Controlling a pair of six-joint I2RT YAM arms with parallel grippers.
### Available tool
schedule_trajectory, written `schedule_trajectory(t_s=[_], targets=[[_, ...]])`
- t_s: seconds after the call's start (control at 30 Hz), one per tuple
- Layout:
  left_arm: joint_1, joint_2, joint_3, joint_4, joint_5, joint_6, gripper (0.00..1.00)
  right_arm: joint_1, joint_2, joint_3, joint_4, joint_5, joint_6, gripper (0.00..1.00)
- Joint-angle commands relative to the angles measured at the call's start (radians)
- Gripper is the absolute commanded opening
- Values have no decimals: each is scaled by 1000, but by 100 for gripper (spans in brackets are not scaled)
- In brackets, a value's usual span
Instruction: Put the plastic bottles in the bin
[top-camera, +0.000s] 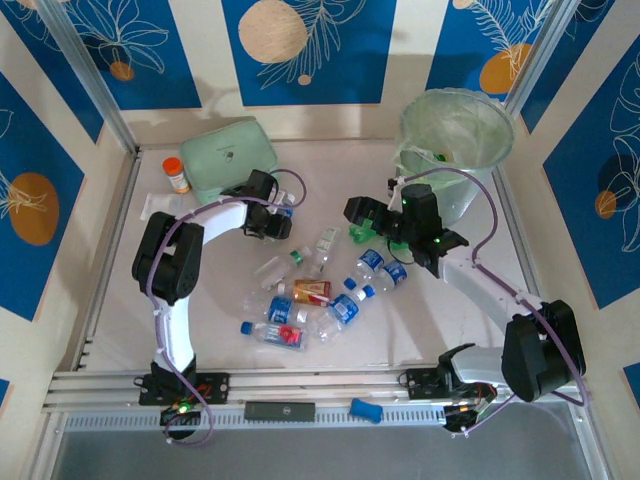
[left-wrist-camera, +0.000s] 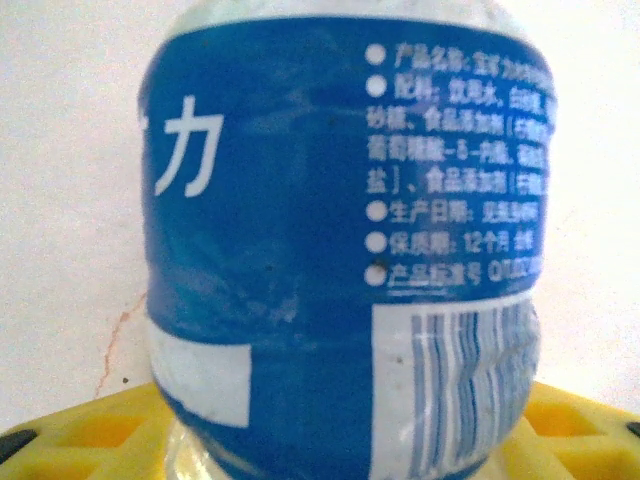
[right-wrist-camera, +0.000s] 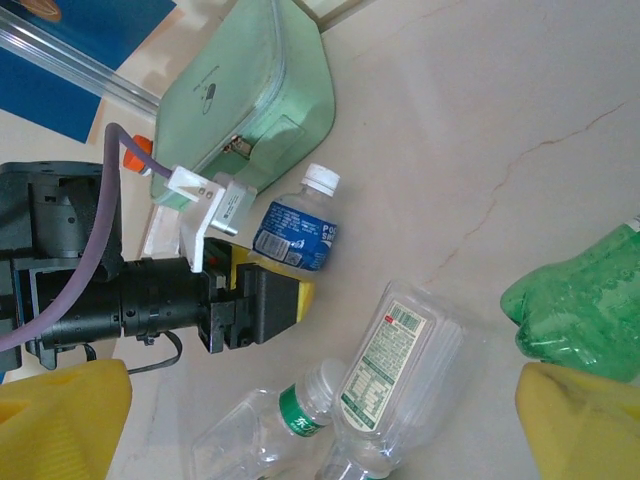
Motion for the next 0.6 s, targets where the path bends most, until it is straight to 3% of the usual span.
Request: schedule_trajectory(t_s=[0.0,0.27,0.57], targets=[[-6,-4,2,15,4,-17,46,-10,22,41,-11,-42,-14,99],[-6,-123,-74,81,37,-76,43,-18,112,104,9,-131,-16,99],[-15,-325,-239,369,295,-188,43,-3,252,252,41,-312,-47,95]])
